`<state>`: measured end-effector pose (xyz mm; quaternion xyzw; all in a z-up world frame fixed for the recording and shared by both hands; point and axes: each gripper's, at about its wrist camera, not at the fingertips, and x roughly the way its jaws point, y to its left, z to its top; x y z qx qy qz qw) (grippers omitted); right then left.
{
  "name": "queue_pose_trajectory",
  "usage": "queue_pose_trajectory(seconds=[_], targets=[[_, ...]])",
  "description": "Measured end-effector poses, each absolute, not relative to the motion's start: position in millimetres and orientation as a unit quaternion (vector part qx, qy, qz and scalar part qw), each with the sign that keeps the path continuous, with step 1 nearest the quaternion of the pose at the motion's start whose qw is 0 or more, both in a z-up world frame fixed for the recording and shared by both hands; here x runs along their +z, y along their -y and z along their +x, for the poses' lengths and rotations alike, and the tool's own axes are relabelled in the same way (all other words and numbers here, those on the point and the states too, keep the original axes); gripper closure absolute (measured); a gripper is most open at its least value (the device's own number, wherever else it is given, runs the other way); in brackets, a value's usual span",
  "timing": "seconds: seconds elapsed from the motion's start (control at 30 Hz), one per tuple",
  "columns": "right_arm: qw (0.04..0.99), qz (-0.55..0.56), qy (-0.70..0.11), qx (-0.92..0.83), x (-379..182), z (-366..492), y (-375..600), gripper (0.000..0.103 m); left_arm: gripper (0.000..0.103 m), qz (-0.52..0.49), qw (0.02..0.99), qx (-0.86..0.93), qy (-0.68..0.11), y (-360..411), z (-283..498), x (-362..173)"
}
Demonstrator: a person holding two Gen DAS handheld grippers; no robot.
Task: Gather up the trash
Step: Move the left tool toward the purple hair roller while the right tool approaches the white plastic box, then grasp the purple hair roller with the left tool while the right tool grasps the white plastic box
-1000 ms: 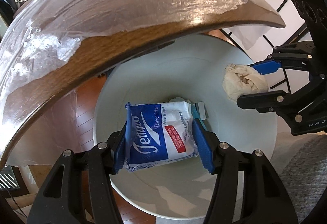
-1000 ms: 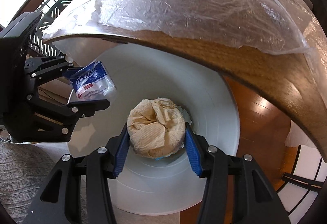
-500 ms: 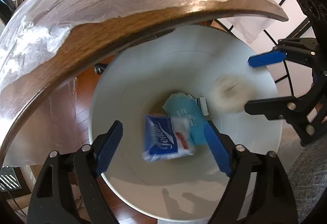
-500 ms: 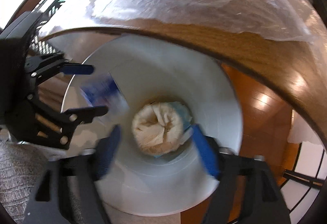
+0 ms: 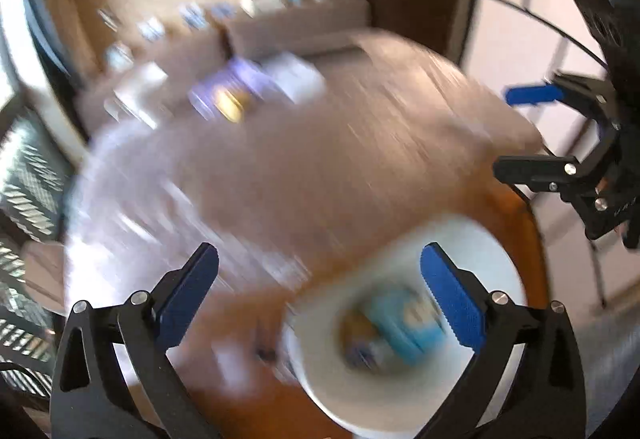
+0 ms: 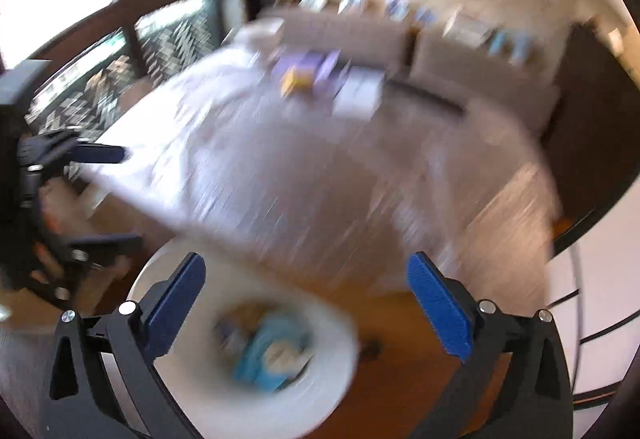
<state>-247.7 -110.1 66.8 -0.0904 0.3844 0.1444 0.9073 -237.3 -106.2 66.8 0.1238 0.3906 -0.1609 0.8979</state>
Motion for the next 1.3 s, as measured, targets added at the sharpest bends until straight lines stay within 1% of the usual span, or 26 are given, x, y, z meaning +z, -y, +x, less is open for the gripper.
queue_pose_trajectory(seconds=[0.1, 0.23, 0.3, 0.53, 0.73, 0.8, 0.87, 0.93, 1.0, 1.07, 1.17, 1.23, 1.3], targets=[[0.909, -0.065, -0.39, 0.129, 71, -208, 116, 0.004, 0.001, 0.127, 0.907, -0.124, -0.382, 101, -199, 70], [0.902, 0.027, -0.402, 0.153, 66, -147, 131, 0.004, 0.001, 0.133, 0.906, -0.107, -0.388, 94, -153, 61], [0.898, 0.046, -0.41, 0.154, 60, -125, 130, 0.004, 0.001, 0.128, 0.903, -0.11, -0.394, 89, -133, 56], [0.893, 0.034, -0.427, 0.137, 40, -49, 118, 0.004, 0.001, 0.153, 0.904, -0.101, -0.385, 80, -72, 47], [0.886, 0.016, -0.445, 0.127, 16, -4, 111, 0.004, 0.001, 0.126, 0.905, -0.102, -0.393, 57, -20, 45], [0.884, 0.015, -0.449, 0.127, 11, 3, 109, 0.006, 0.002, 0.1, 0.908, -0.104, -0.394, 47, -7, 48], [0.881, 0.013, -0.454, 0.129, 5, 12, 106, 0.015, 0.002, 0.078, 0.909, -0.11, -0.395, 39, 6, 49], [0.878, 0.011, -0.459, 0.132, 1, 19, 102, 0.018, 0.007, 0.078, 0.906, -0.109, -0.402, 35, 20, 47], [0.877, 0.01, -0.462, 0.134, -3, 27, 97, 0.019, 0.014, 0.08, 0.898, -0.118, -0.416, 35, 31, 41], [0.877, 0.007, -0.462, 0.135, -5, 32, 94, 0.019, 0.017, 0.08, 0.891, -0.132, -0.427, 37, 39, 36], [0.875, -0.003, -0.464, 0.139, -9, 39, 88, 0.026, 0.018, 0.089, 0.881, -0.152, -0.439, 40, 48, 28], [0.873, -0.004, -0.467, 0.142, -12, 41, 85, 0.027, 0.023, 0.09, 0.873, -0.171, -0.448, 43, 53, 24], [0.87, -0.002, -0.472, 0.146, -15, 43, 84, 0.029, 0.025, 0.088, 0.867, -0.188, -0.453, 45, 55, 22]])
